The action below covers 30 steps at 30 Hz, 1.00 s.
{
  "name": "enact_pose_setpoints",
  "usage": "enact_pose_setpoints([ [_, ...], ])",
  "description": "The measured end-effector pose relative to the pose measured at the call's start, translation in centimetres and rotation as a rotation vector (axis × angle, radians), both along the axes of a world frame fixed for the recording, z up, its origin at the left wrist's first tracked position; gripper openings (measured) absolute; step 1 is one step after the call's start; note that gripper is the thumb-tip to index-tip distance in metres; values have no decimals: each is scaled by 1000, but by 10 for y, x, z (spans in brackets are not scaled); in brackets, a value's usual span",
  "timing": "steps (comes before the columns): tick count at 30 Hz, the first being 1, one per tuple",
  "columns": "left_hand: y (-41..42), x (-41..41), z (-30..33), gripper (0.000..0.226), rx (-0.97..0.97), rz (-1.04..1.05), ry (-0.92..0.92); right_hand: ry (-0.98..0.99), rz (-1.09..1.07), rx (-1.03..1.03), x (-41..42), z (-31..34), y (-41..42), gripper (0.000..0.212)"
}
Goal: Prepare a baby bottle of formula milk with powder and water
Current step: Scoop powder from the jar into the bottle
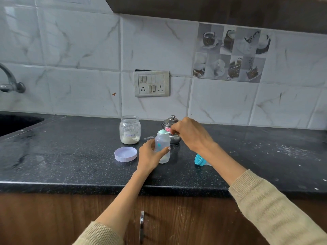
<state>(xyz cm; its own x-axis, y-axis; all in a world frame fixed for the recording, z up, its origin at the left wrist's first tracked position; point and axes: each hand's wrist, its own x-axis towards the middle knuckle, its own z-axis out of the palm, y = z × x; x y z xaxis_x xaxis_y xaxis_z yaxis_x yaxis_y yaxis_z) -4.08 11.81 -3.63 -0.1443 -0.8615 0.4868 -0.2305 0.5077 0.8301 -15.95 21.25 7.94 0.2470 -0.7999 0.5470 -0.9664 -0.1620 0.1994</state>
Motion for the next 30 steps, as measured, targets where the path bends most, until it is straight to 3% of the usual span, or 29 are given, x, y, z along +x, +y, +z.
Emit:
enact_pose_setpoints([
  [5,2,0,1,36,7,5,-1,-194,2,13,-3,2,-6,23],
  [9,3,0,1,35,15,10,2,-547,-4,59,-9,15,-12,14],
  [14,3,1,0,40,28,-1,11,-1125,-34,222,-24,32,-16,14],
  [17,3,1,0,43,38,-19,27,-1322,-15,245,-30,30,-20,17],
  [25,1,2,-1,54,62,-4,13,-1484,-13,311,-42,39,-29,15],
  [30,4,4,5,81,100,13,51,-1533,35,179,-46,43,-46,19],
])
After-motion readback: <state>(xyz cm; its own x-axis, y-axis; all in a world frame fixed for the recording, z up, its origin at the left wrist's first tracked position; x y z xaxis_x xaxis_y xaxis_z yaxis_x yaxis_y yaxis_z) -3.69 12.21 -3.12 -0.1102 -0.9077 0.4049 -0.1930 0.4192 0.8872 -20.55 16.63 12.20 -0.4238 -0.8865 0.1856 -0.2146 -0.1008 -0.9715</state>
